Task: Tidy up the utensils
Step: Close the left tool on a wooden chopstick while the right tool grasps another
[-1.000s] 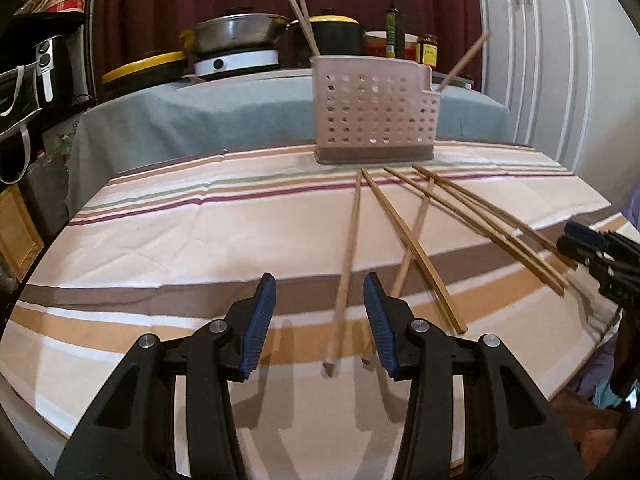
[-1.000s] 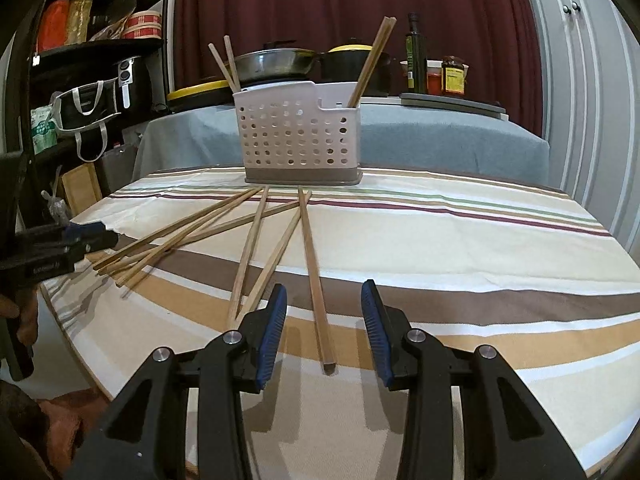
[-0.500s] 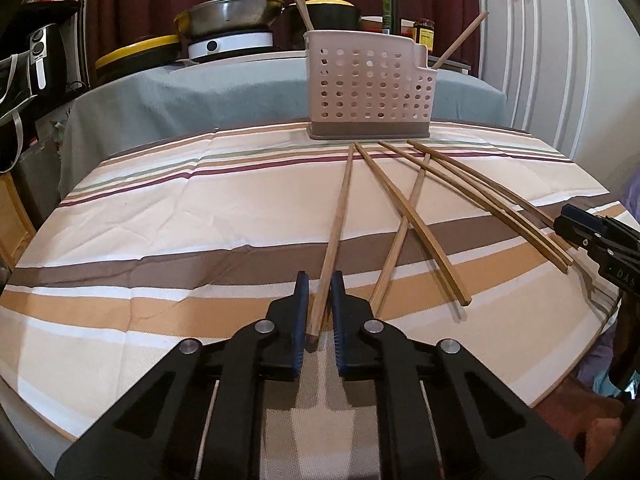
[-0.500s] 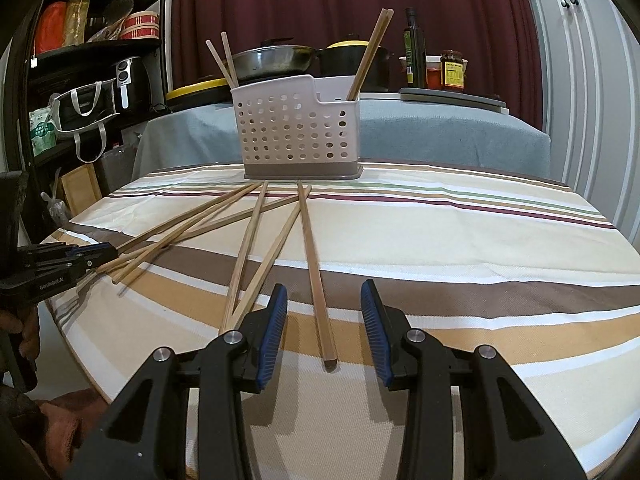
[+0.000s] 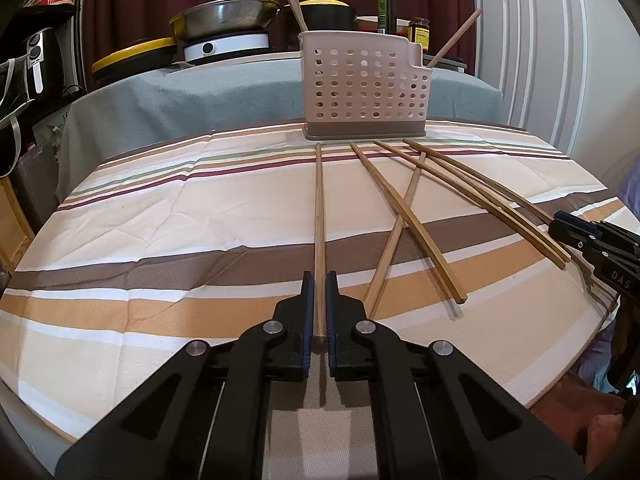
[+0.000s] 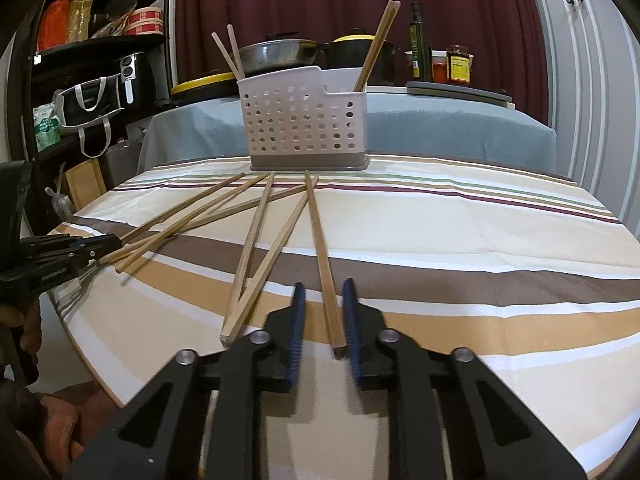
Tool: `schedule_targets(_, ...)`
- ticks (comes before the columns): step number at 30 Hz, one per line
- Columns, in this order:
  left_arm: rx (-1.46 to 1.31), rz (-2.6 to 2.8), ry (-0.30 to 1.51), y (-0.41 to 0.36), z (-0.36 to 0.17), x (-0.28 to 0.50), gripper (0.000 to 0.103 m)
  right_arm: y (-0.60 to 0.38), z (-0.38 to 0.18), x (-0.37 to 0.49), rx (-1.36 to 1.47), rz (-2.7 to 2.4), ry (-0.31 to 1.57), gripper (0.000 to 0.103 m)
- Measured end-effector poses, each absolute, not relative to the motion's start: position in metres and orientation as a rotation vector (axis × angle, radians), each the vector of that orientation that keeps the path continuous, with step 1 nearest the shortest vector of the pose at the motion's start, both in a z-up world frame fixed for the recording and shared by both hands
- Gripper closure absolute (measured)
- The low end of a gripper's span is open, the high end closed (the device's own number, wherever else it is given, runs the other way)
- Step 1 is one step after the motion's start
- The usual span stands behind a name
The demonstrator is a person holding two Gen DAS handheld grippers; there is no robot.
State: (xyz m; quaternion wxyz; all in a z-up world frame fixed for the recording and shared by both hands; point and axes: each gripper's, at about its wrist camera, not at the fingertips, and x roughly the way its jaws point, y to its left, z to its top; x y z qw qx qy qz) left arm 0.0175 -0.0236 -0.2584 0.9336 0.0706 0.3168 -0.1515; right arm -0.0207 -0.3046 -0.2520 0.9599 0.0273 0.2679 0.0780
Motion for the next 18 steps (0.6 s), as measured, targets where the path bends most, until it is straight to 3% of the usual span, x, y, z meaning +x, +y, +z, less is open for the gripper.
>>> schedule_targets(3,0.145,-0.310,0.645,-0.023,-0.258,0.017,0.097,-0.303,-0.252,-0.021,0.059,0.166,0.545,0.096)
schedule_targets(18,0.154,-0.288,0.576,-0.024,-0.230,0.010,0.097,-0.304,-0.208,-0.032,0.027,0.126,0.452,0.096)
